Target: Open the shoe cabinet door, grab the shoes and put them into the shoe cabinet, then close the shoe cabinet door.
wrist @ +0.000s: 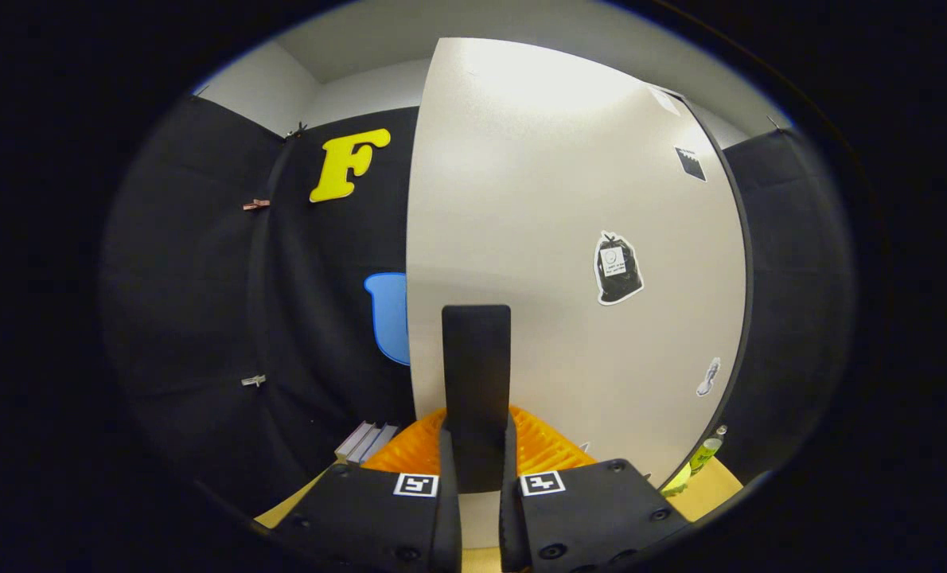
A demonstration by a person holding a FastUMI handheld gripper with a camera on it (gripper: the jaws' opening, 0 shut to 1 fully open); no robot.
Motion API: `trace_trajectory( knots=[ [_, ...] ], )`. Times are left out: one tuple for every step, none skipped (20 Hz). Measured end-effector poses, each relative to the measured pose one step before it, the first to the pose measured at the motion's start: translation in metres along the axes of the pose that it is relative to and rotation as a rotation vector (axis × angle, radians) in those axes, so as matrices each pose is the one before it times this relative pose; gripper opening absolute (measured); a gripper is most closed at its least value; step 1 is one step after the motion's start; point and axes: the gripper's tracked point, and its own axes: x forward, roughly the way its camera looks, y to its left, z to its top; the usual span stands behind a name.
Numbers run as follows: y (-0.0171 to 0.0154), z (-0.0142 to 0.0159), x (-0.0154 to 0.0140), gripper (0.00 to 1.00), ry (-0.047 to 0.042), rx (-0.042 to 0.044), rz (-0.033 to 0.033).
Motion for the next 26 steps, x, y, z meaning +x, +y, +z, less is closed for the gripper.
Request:
trace_trajectory(
  knots=[
    [-0.00320, -0.00154, -0.01251, 0.22, 0.00318, 0.00036, 0.01194],
    [-0.00318, 0.00123, -0.00916, 0.22, -0.00194, 0.00214, 0.01070],
    [-0.00451, 0.00029, -0.00827, 0.22, 0.00389, -0.00146, 0.01103],
    [-0.00400, 0.00127, -0.00746, 0.22, 0.00076, 0.00088, 0.01014],
    [-0.00340, -0.00037, -0.00831, 0.22, 0.00409, 0.00026, 0.01057],
    [-0.00343, 0.00079, -0.00863, 0.22, 0.00031, 0.00513, 0.00622],
    [-0.00460, 0.00024, -0.00950, 0.22, -0.00371, 0.00587, 0.00264],
    [-0.00391, -0.00016, -0.00776, 0.22, -0.00172, -0.00112, 0.00174],
    [-0.00294, 0.00094, -0.00677, 0.22, -0.00410, -0.00744, 0.00229],
    [-0.00308, 0.00096, -0.00473, 0.22, -0.00093, -0.00714, 0.00069],
    [-0.00419, -0.00053, -0.00704, 0.22, -0.00084, -0.00376, 0.00428],
    [-0.00440, -0.00083, -0.00704, 0.22, 0.00152, 0.00161, 0.00507],
    [-0.00564, -0.00030, -0.00683, 0.22, -0.00019, 0.00053, 0.00238],
    [-0.00512, 0.00044, -0.00625, 0.22, -0.00158, -0.00293, -0.00040],
    [-0.00463, 0.00021, -0.00594, 0.22, -0.00018, -0.00192, -0.00065],
    [-0.00447, -0.00009, -0.00549, 0.22, 0.00077, -0.00043, -0.00104],
    [-0.00528, -0.00029, -0.00555, 0.22, -0.00014, -0.00088, -0.00384],
    [-0.00624, 0.00007, -0.00550, 0.22, 0.00041, -0.00351, -0.00540],
    [-0.00482, -0.00010, -0.00484, 0.22, 0.00026, -0.00214, -0.00632],
    [-0.00506, -0.00007, -0.00447, 0.22, -0.00033, -0.00340, -0.00855],
    [-0.00669, 0.00011, -0.00654, 0.22, -0.00023, -0.00018, -0.00972],
    [-0.00552, 0.00017, -0.00467, 0.22, 0.00182, 0.00600, -0.00660],
    [-0.00655, -0.00009, -0.00283, 0.22, 0.00312, 0.00829, -0.00535],
    [-0.00568, 0.00031, -0.00289, 0.22, 0.00275, 0.00751, -0.00542],
    [-0.00526, -0.00007, -0.00299, 0.22, 0.00117, 0.00551, -0.00663],
    [-0.00598, -0.00072, -0.00413, 0.21, -0.00058, 0.00232, -0.00819]
  ],
)
